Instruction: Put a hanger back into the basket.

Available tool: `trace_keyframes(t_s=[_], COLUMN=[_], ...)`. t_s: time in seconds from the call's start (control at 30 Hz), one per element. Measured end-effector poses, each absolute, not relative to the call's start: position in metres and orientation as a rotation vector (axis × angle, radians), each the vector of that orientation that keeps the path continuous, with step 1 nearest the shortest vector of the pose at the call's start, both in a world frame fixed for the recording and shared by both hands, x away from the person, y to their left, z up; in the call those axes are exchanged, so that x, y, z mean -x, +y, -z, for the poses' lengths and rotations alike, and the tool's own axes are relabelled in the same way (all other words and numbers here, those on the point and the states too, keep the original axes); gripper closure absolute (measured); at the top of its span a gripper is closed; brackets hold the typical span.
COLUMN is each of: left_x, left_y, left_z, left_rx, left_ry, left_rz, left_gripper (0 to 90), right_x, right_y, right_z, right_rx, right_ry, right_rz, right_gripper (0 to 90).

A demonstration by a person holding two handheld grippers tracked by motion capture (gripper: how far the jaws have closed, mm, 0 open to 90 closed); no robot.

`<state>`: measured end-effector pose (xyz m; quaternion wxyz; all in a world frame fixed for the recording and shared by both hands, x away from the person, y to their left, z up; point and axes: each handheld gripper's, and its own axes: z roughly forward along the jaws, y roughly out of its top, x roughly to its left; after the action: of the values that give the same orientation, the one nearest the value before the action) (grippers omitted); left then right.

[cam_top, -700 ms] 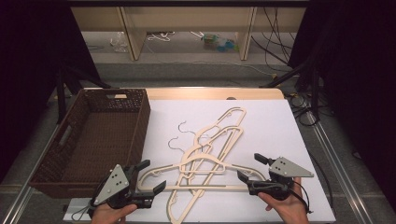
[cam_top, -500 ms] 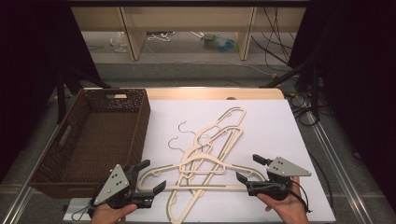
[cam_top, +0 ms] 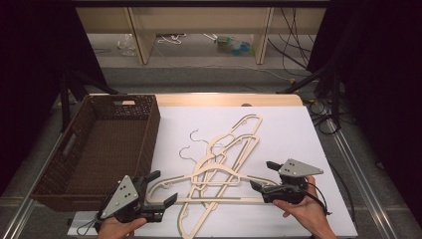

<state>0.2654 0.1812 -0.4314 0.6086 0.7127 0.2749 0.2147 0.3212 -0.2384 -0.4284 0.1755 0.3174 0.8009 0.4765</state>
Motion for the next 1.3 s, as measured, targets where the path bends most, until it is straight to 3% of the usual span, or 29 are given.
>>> trace_keyframes(t_s=[0.53,1.3], left_x=[-0.265,-0.266], left_y=[0.182,0.181], left_z=[0.431,0.431], left_rx=[-1.645,-1.653], left_ry=[0.635,0.632], left_rz=[-0.491,-0.489], left_gripper=[16.2,16.3], right_x=[-0.367,-0.397], right_y=[-0.221,-0.201], right_z=[0.434,0.456], right_rx=[-0.795,-0.718], right_ry=[2.641,2.846], right_rz=[-0.972,-0.685], right_gripper=[31.0,57.7])
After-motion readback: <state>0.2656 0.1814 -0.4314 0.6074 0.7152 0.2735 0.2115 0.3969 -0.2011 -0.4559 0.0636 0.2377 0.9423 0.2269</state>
